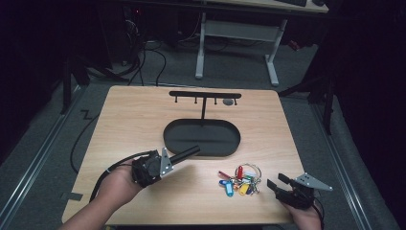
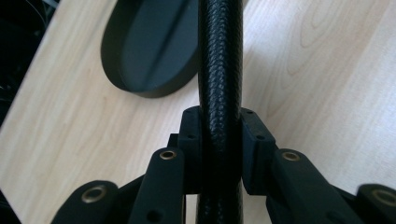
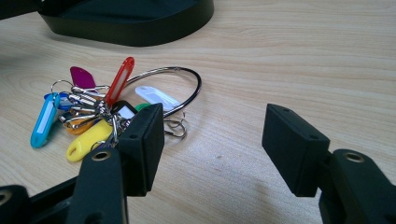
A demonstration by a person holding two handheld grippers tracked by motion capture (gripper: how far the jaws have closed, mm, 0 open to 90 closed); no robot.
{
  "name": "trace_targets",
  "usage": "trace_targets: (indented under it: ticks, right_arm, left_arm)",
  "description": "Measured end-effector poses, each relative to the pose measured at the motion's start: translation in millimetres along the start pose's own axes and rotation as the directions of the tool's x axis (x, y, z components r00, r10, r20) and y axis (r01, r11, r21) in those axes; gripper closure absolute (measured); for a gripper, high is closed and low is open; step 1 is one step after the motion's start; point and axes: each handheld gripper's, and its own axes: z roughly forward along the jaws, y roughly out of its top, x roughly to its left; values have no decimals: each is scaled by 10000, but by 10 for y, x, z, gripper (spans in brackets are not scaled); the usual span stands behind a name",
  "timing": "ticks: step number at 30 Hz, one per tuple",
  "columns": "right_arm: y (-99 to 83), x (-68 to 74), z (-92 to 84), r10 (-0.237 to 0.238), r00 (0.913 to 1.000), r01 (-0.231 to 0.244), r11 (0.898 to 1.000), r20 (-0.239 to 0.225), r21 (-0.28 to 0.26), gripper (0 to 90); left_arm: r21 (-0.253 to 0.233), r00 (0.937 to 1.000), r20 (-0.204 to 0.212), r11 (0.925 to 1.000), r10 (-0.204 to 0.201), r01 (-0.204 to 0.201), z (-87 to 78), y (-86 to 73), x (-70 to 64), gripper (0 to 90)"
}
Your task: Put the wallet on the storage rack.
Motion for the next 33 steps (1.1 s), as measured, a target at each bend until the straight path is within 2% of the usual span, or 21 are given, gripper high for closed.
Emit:
trace_targets:
  ticks: [2, 5, 9, 15, 21, 25, 31, 32, 33]
  right_arm:
    - [-2, -1, -7, 7, 10000, -7, 10000, 24, -14, 393]
    - [-11, -9, -23, -2, 10000, 3, 10000, 53, -28, 393]
    - [-20, -9, -36, 74, 9999, -74, 10000, 98, -5, 393]
    - [-30, -19, -53, 83, 9999, -82, 10000, 150, -19, 394]
    - [-44, -37, -76, 130, 9997, -129, 9999, 184, -55, 394]
    - [-43, -37, -81, 114, 9997, -113, 9999, 214, -59, 394]
    - [-55, -40, -85, 87, 9997, -87, 10000, 241, -25, 394]
    - [-57, -40, -89, 104, 9996, -104, 9999, 253, -14, 394]
    - [-60, -40, -94, 134, 9996, -134, 9999, 259, -12, 394]
  left_arm:
    - [-50, 10000, -60, 10000, 48, -48, 4, 31, 23, 738]
    - [-184, 9987, -354, 9991, 379, -386, 12, 87, 45, 739]
    - [-356, 9918, -862, 9946, 940, -974, 38, 158, 57, 738]
    - [-424, 9850, -1147, 9900, 1289, -1345, 126, 266, 83, 738]
    - [-414, 9705, -1653, 9820, 1753, -1844, 224, 408, 117, 737]
    - [-426, 9670, -1679, 9786, 1918, -2015, 308, 506, 145, 737]
    - [-287, 9558, -1756, 9692, 2359, -2445, 421, 624, 165, 738]
    - [-375, 9597, -1716, 9720, 2224, -2319, 446, 639, 163, 738]
    - [-373, 9584, -1743, 9711, 2261, -2358, 462, 651, 159, 738]
